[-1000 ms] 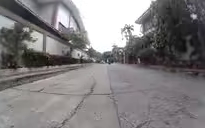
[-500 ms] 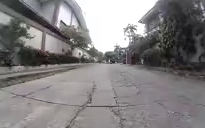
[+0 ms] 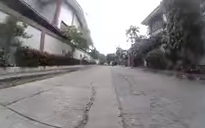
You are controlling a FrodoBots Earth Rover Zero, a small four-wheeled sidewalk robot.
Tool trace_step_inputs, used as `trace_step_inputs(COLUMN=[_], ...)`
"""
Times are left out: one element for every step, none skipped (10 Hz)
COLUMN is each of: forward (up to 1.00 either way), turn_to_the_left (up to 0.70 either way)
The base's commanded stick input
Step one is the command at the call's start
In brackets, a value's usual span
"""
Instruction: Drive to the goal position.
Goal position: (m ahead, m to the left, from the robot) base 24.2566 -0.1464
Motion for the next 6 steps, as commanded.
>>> trace_step_inputs(forward=[1.00,1.00,1.00,1.00,1.00,1.00], turn_to_the_left=[0.04,0.04,0.04,0.04,0.04,0.04])
